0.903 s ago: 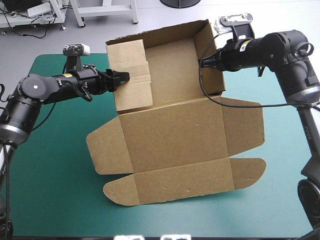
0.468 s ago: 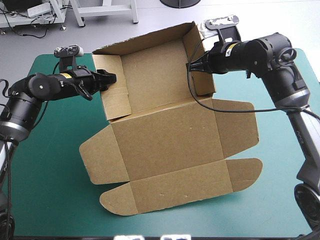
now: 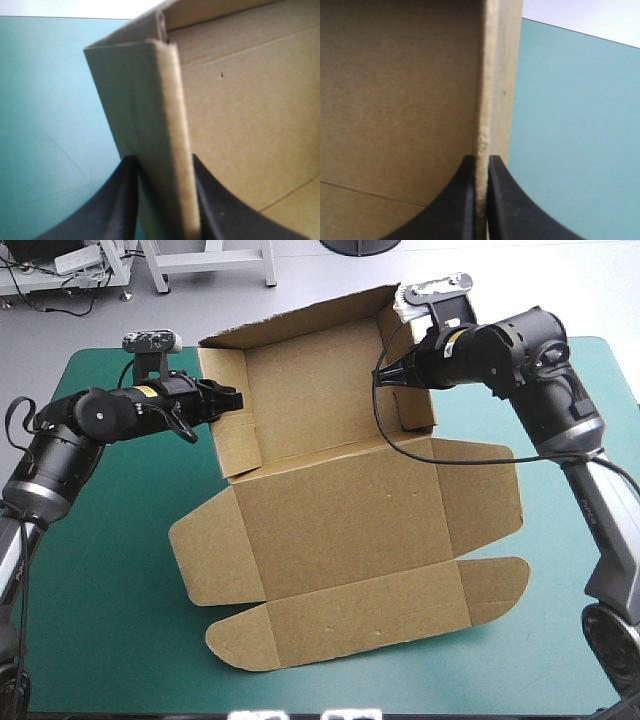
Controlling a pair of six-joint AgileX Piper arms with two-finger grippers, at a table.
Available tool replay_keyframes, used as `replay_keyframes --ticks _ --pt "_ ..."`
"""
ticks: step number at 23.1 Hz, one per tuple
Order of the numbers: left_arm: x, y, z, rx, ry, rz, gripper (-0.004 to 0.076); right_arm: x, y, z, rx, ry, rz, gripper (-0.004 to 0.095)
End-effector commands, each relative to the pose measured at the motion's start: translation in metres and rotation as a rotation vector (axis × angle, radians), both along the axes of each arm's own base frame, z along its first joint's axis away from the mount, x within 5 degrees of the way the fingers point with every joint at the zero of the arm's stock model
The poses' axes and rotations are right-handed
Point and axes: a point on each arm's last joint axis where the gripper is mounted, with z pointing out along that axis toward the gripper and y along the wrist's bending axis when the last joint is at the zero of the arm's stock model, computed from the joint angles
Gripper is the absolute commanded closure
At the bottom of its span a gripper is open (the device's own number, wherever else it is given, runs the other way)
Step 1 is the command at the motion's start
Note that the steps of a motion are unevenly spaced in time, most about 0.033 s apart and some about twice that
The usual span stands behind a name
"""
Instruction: Fold the box
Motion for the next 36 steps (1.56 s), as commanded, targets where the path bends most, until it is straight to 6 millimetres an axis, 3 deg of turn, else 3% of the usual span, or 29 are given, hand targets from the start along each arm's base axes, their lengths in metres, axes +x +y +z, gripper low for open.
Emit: replay_keyframes --ticks 1,4,10,18,28,36 --pt "-0.009 -0.010 0.028 -0.036 -0.132 0.035 0.0665 -0.004 -0.001 0.018 0.060 -0.088 0.001 0.0917" --pt "-0.008 -0.019 0.025 -0.006 -0.138 0.057 0.0729 0.003 0.002 0.010 0.054 -0.065 -0.011 0.0917" --pt "0.007 -0.038 0.013 0.148 -0.119 0.088 0.0729 0.008 0.019 -0.008 -0.069 -0.040 -0.042 0.0917" --pt "0.010 -0.032 0.004 0.365 0.060 0.126 0.0729 -0.002 0.025 -0.023 -0.145 0.115 -0.040 0.0918" --pt "0.009 -0.030 0.030 0.354 0.026 0.148 0.0729 -0.006 0.028 -0.024 -0.113 0.153 -0.012 0.0917" --pt "0.029 -0.038 -0.003 0.436 0.165 0.114 0.0729 -0.002 0.030 -0.034 -0.119 0.187 -0.015 0.0918"
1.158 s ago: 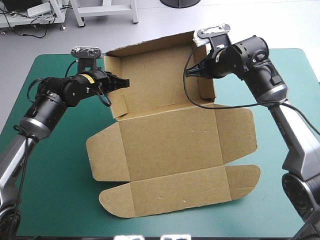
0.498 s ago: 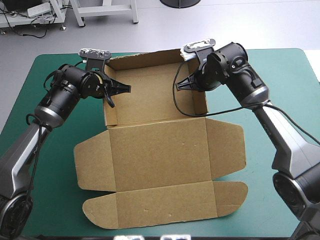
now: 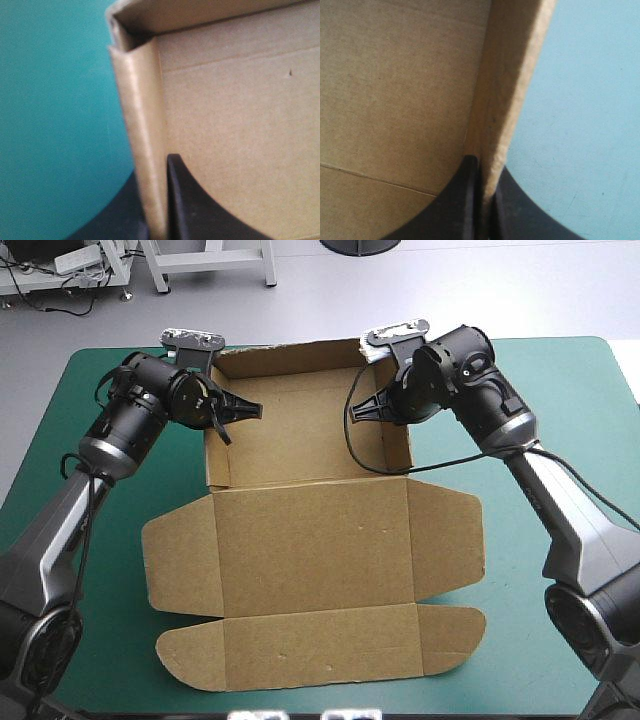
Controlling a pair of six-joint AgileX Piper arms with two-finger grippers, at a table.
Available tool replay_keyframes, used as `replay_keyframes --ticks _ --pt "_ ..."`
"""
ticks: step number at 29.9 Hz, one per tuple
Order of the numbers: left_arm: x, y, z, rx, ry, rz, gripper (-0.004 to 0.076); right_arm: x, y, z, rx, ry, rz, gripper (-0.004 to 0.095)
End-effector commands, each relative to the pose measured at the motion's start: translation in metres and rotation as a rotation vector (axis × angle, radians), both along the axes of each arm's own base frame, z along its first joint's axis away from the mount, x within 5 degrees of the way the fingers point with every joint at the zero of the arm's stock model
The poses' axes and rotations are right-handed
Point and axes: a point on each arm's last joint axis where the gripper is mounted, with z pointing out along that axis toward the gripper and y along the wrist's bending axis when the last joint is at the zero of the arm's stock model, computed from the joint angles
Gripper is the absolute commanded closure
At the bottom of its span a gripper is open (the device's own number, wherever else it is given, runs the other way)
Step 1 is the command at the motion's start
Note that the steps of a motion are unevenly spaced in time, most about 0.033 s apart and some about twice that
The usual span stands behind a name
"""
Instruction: Fold the box
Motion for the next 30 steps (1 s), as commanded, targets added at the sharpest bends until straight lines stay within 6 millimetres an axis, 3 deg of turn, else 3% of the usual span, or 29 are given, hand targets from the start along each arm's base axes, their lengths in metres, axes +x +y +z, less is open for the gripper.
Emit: replay_keyframes --ticks 1,11,23,30 --pt "0.002 -0.004 0.009 0.017 -0.052 -0.054 0.0729 -0.010 -0.005 0.014 0.005 -0.032 0.024 0.0918" --pt "0.025 -0.017 -0.033 0.047 0.073 -0.093 0.0729 0.010 -0.001 -0.044 -0.009 0.164 0.017 0.0918" --pt "0.048 -0.026 -0.081 0.107 0.187 -0.115 0.0729 0.041 -0.021 -0.071 0.016 0.216 -0.033 0.0918" --pt "0.051 -0.028 -0.096 0.110 0.257 -0.116 0.0729 0.050 -0.029 -0.083 0.008 0.256 -0.053 0.0918"
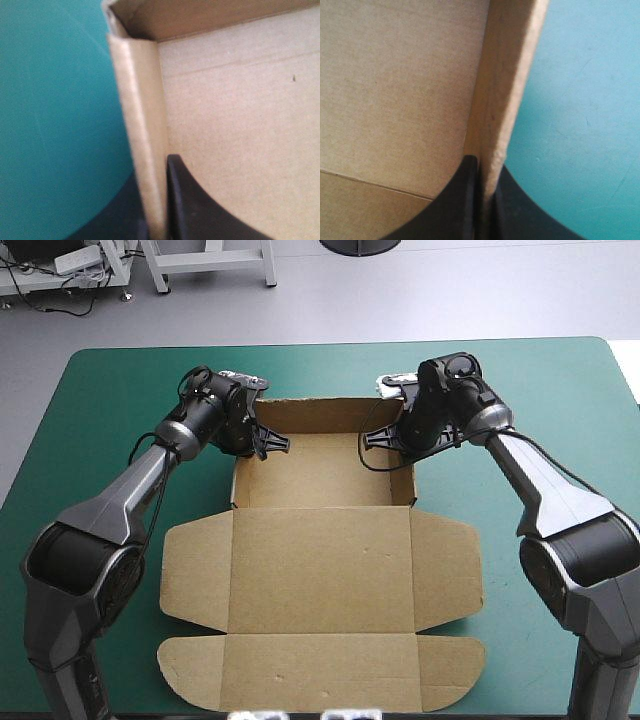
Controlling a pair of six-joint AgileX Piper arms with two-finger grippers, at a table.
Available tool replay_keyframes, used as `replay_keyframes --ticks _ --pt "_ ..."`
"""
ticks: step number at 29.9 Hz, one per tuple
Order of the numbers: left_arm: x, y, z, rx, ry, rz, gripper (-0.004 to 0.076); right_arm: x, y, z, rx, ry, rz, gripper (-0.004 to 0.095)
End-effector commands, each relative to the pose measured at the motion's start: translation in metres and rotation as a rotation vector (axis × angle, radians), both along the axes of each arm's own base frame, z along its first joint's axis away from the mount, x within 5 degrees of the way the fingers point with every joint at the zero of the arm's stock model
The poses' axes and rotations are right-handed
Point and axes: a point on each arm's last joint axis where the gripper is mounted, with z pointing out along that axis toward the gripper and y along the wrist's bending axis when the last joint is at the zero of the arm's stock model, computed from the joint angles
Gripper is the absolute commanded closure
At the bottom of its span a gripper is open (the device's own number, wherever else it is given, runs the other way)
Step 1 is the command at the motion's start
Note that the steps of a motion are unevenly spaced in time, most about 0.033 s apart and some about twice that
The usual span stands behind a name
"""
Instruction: Fold the box
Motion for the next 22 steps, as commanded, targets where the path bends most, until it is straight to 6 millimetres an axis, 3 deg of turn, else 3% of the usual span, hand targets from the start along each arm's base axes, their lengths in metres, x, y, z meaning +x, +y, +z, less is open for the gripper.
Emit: replay_keyframes --ticks 1,7,12,17,22 --pt "-0.005 0.001 0.015 0.021 -0.019 -0.047 0.0729 -0.004 -0.008 0.029 -0.003 -0.099 0.034 0.0918" --pt "-0.006 -0.004 0.016 -0.029 -0.007 -0.043 0.0729 -0.003 -0.007 0.029 0.008 -0.109 0.043 0.0918" --pt "-0.004 -0.008 0.031 -0.081 -0.042 -0.051 0.0729 -0.004 -0.005 0.030 0.023 -0.108 0.069 0.0901" --pt "-0.003 -0.010 0.046 -0.097 -0.066 -0.075 0.0704 -0.005 -0.003 0.029 0.045 -0.093 0.076 0.0699" --pt "-0.005 -0.008 0.046 -0.069 -0.038 -0.084 0.0552 -0.007 -0.004 0.029 0.034 -0.072 0.079 0.0432"
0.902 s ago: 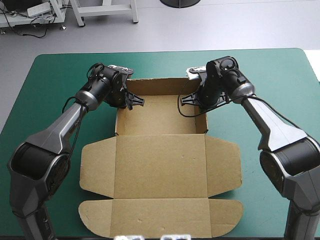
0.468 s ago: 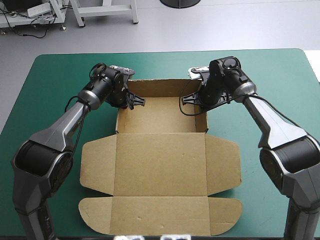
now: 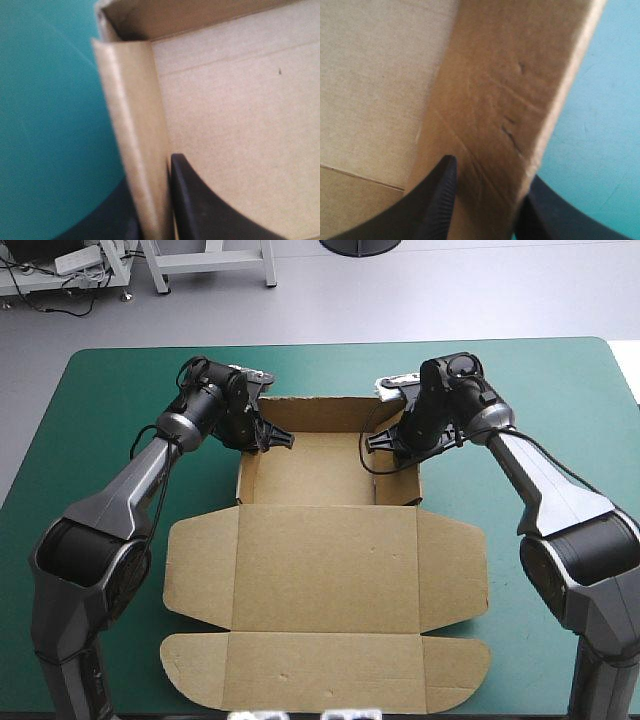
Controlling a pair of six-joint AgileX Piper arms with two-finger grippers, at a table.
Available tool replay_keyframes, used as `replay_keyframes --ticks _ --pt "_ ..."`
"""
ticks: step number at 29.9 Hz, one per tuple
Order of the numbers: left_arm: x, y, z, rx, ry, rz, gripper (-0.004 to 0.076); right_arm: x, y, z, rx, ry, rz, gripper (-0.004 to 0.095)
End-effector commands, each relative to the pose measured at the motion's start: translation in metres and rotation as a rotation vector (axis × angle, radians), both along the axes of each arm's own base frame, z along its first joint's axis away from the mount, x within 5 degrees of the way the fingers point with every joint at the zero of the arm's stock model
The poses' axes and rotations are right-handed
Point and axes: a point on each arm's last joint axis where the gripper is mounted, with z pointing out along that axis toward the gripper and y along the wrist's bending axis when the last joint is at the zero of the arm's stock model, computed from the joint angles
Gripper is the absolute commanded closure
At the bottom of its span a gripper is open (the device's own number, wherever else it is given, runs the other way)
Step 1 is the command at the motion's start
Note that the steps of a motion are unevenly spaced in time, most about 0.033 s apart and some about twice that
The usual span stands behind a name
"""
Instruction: Fold the box
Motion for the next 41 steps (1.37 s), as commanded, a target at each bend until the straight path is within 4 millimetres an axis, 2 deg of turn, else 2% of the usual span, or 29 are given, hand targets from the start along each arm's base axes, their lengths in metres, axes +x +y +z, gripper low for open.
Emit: replay_keyframes --ticks 1,5,7,11,16,19,22,27,32,35,38,41 --pt "-0.011 -0.003 0.032 -0.038 -0.062 -0.026 0.0501 -0.008 -0.002 0.030 0.041 -0.066 0.015 0.0405" --pt "-0.012 -0.002 0.032 -0.034 -0.054 -0.026 0.0312 -0.009 -0.002 0.031 0.043 -0.068 0.013 0.0391" --pt "-0.012 -0.002 0.032 -0.034 -0.054 -0.026 0.0255 -0.010 -0.002 0.033 0.046 -0.072 0.011 0.0391" --pt "-0.011 -0.002 0.032 -0.032 -0.062 -0.026 0.0241 -0.011 -0.005 0.040 0.036 -0.101 0.010 0.0391" --pt "-0.009 -0.002 0.038 -0.034 -0.095 -0.027 0.0241 -0.008 -0.007 0.060 0.029 -0.182 0.007 0.0391" --pt "-0.007 -0.002 0.048 -0.035 -0.144 -0.035 0.0241 -0.008 -0.008 0.073 0.030 -0.224 0.006 0.0391" --pt "-0.011 0.000 0.066 -0.055 -0.217 -0.058 0.0241 -0.009 -0.010 0.086 0.029 -0.267 0.001 0.0392" --pt "-0.033 0.005 0.110 -0.128 -0.354 -0.101 0.0241 -0.031 -0.019 0.119 0.046 -0.348 0.025 0.0392" --pt "-0.065 0.013 0.159 -0.218 -0.502 -0.150 0.0242 -0.068 -0.034 0.159 0.090 -0.497 0.038 0.0406" --pt "-0.085 0.016 0.180 -0.281 -0.576 -0.194 0.0242 -0.092 -0.044 0.171 0.113 -0.570 0.036 0.0406" --pt "-0.106 0.020 0.187 -0.348 -0.636 -0.224 0.0242 -0.116 -0.054 0.168 0.132 -0.613 0.027 0.0414" --pt "-0.126 0.028 0.178 -0.376 -0.674 -0.213 0.0242 -0.134 -0.061 0.158 0.153 -0.647 0.016 0.0440"
